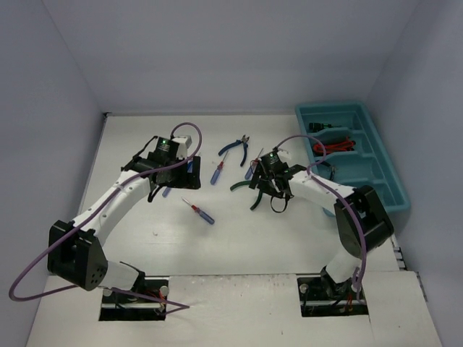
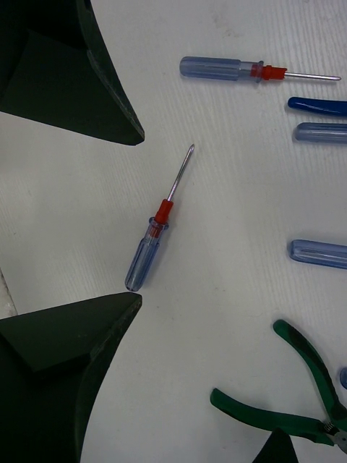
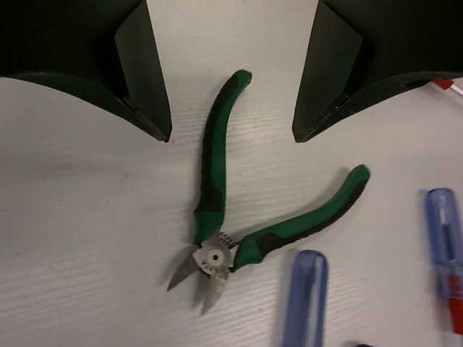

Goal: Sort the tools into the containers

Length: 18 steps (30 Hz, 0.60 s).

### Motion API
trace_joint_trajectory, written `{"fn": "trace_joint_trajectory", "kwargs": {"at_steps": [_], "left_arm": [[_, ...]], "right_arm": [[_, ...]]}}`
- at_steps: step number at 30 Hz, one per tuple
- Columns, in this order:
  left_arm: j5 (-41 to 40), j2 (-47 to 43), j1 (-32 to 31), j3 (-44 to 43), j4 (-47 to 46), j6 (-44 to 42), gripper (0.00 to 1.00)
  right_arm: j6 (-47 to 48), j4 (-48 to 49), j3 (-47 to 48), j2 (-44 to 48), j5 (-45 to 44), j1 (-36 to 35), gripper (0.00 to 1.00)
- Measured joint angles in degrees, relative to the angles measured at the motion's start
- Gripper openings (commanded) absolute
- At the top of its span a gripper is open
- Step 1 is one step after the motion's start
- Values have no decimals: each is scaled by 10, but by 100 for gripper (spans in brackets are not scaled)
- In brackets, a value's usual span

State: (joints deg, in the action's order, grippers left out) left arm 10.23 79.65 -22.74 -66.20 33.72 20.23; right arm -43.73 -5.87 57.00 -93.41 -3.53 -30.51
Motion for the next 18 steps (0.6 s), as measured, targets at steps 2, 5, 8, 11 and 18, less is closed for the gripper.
{"fn": "trace_joint_trajectory", "kwargs": {"at_steps": [2, 5, 8, 11, 18], "left_arm": [[0, -3, 0, 4, -1, 0, 81], [-1, -8, 0, 5, 1, 0, 80], [-1, -17, 1, 12, 1, 0, 81], [-2, -25, 3, 21, 2, 0, 81], [-7, -35, 4, 32, 4, 0, 81]], "right_arm": [[-18, 0, -2, -22, -11, -2, 62], [-37, -1, -2, -49, -24, -2, 57], [-49, -2, 4, -66, -32, -3, 45], [-57, -2, 15, -78, -37, -7, 28], [-59, -5, 25, -92, -46, -15, 0]]}}
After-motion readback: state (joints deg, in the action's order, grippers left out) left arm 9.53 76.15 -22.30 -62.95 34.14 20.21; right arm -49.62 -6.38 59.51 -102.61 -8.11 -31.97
